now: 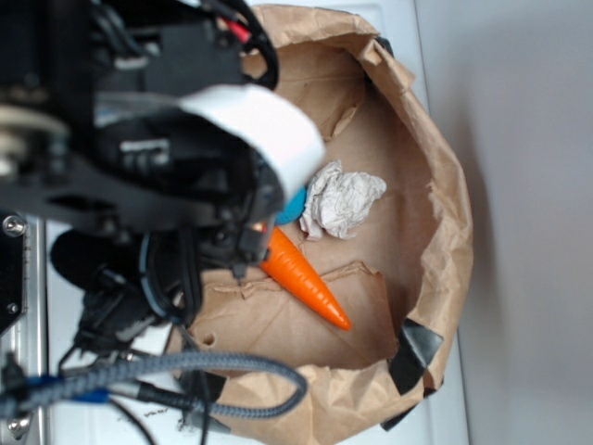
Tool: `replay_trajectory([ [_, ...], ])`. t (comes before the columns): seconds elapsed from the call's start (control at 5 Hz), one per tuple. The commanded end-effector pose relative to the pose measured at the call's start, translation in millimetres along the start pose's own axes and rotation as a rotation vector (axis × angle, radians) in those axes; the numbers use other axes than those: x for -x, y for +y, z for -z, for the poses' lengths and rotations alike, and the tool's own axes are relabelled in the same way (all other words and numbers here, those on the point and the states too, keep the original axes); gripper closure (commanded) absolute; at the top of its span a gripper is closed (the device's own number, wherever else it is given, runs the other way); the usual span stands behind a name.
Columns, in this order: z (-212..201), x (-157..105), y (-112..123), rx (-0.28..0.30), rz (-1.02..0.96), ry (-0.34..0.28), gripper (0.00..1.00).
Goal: Grab the carrot.
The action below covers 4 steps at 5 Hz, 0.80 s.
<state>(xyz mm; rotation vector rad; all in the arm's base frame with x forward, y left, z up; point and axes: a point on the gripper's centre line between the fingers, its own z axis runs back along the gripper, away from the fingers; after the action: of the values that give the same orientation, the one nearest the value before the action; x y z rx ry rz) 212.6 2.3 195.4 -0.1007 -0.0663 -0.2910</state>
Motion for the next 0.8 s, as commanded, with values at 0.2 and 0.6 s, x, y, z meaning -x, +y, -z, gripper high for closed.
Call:
replay_trajectory([
  [0.2, 39, 3, 14, -0.035, 0.111, -0.057, 0.0],
  [0.6, 86, -37, 31, -0.08, 0.065, 0.028, 0.0],
])
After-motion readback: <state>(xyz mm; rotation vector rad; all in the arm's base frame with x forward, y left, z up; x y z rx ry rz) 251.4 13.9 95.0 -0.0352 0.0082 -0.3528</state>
